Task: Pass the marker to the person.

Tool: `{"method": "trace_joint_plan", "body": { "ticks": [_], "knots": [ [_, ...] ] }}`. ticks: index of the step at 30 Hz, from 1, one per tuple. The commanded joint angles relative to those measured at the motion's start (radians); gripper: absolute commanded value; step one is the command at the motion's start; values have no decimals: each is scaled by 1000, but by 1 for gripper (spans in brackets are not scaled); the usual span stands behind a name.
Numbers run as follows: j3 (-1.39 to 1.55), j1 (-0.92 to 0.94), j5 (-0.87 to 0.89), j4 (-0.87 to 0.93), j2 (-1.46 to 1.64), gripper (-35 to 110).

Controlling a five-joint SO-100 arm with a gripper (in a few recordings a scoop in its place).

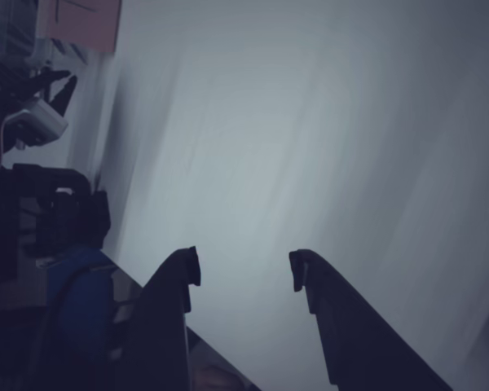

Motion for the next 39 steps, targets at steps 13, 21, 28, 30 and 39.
{"method": "trace_joint_plan", "body": {
  "ticks": [13, 21, 28, 30, 39],
  "knots": [
    [12, 17, 9, -14, 100, 25],
    [21, 29, 11, -23, 103, 25],
    [23, 23, 12, -23, 103, 25],
    [25, 23, 14, -21, 103, 25],
    [18, 23, 8, -15, 104, 25]
  ]
}}
